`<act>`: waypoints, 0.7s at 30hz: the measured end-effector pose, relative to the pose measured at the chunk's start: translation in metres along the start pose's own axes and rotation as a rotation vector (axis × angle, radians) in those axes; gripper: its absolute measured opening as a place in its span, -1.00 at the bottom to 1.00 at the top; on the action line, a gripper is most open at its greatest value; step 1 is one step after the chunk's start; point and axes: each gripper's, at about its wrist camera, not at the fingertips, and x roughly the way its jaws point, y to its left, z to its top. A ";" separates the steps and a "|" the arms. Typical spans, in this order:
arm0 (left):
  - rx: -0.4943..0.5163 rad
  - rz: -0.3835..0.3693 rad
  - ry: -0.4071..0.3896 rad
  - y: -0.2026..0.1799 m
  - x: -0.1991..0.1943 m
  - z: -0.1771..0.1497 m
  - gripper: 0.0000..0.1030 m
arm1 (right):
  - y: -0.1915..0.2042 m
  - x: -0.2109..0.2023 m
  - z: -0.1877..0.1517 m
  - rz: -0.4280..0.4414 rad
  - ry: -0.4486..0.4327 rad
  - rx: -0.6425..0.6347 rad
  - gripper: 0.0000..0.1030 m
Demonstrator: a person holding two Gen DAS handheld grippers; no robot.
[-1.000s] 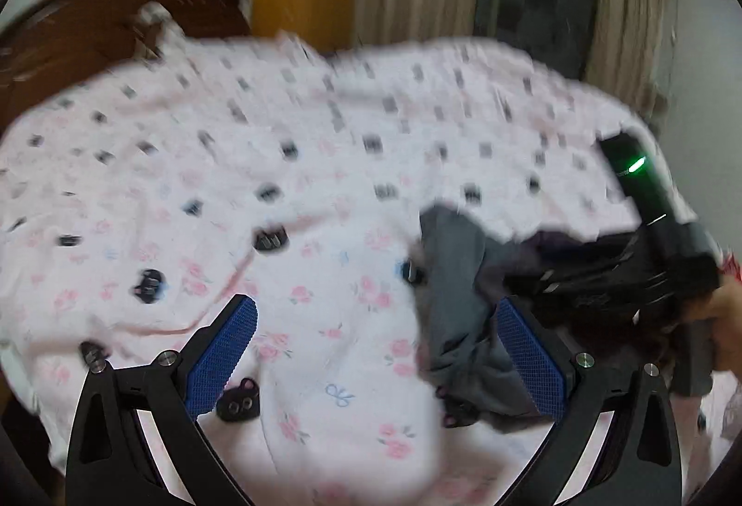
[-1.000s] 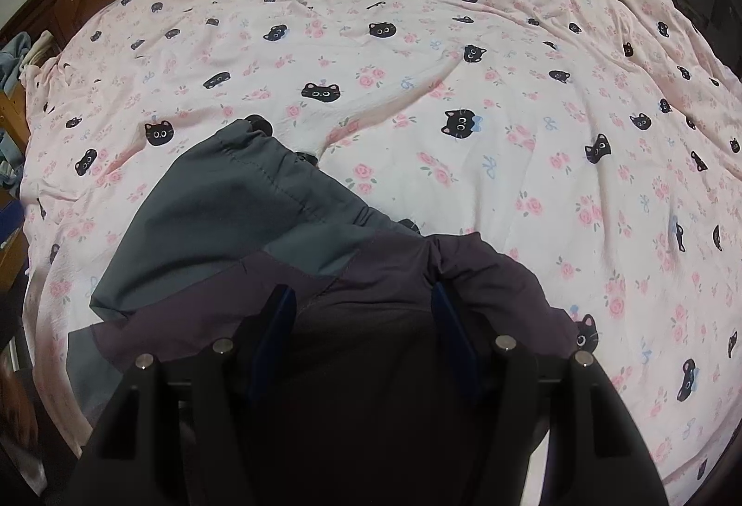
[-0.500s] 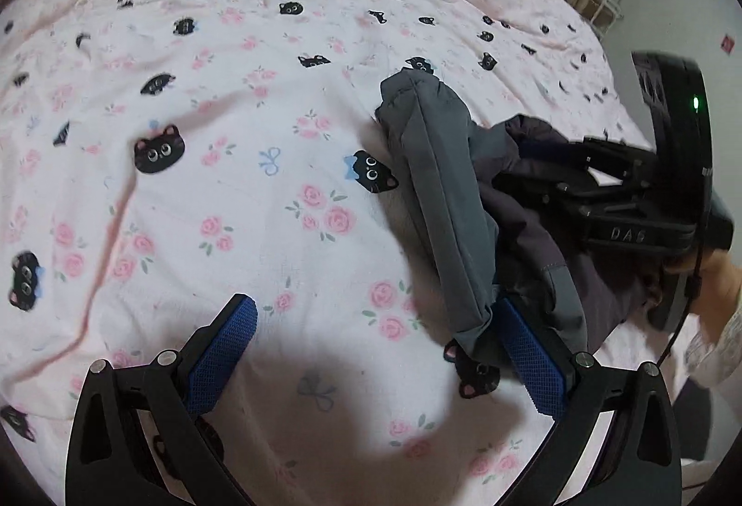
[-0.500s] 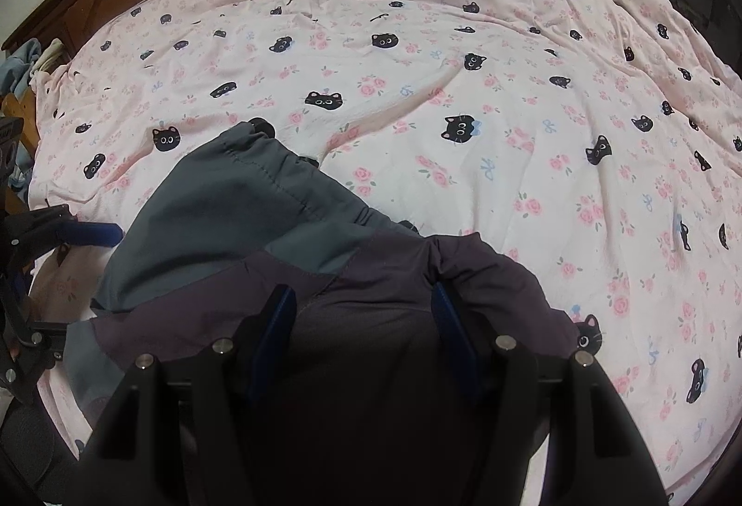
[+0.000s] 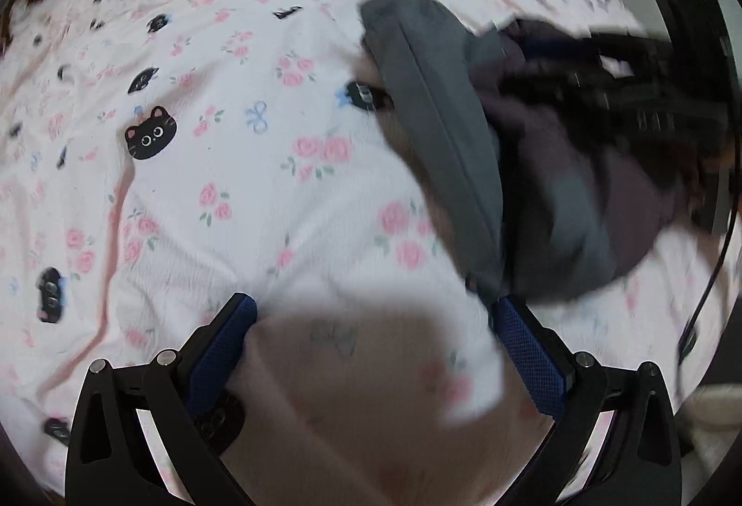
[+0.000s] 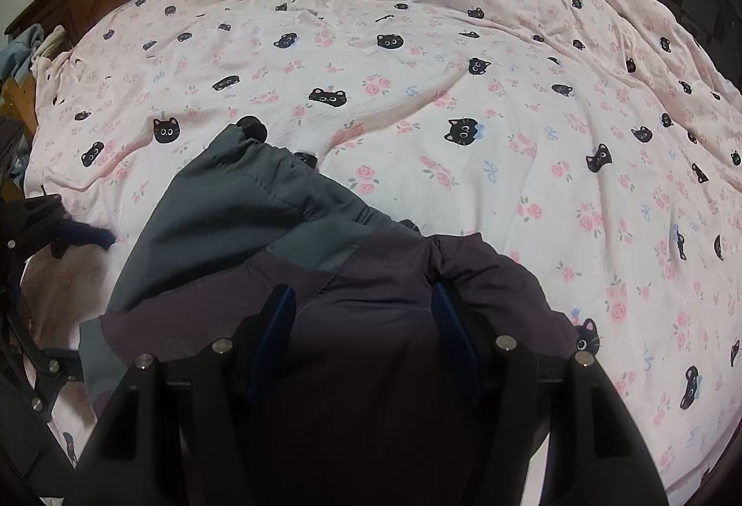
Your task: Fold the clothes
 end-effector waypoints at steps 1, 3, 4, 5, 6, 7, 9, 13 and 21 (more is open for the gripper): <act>0.003 0.017 -0.011 -0.002 -0.004 -0.002 0.99 | -0.001 0.000 0.000 0.006 -0.002 0.006 0.23; -0.023 0.042 -0.052 -0.004 -0.016 -0.004 0.98 | -0.002 -0.001 0.000 0.009 -0.004 0.010 0.23; -0.037 0.056 -0.081 -0.005 -0.024 -0.004 0.98 | -0.002 -0.001 0.000 0.009 -0.005 0.011 0.23; -0.051 0.070 -0.111 -0.006 -0.032 -0.005 0.98 | -0.002 -0.001 0.000 0.009 -0.006 0.011 0.23; -0.069 0.080 -0.158 -0.007 -0.044 -0.004 0.98 | -0.004 -0.005 0.000 0.018 -0.014 0.025 0.23; -0.087 0.090 -0.205 -0.008 -0.056 -0.004 0.98 | -0.007 -0.010 0.001 0.028 -0.024 0.041 0.23; -0.124 0.089 -0.308 -0.009 -0.081 -0.003 0.98 | -0.011 -0.019 0.001 0.048 -0.042 0.071 0.23; -0.126 -0.005 -0.436 -0.018 -0.104 0.011 0.98 | -0.021 -0.037 0.002 0.087 -0.078 0.132 0.23; -0.143 -0.082 -0.369 -0.046 -0.052 0.027 0.98 | -0.051 -0.082 -0.021 0.148 -0.148 0.297 0.24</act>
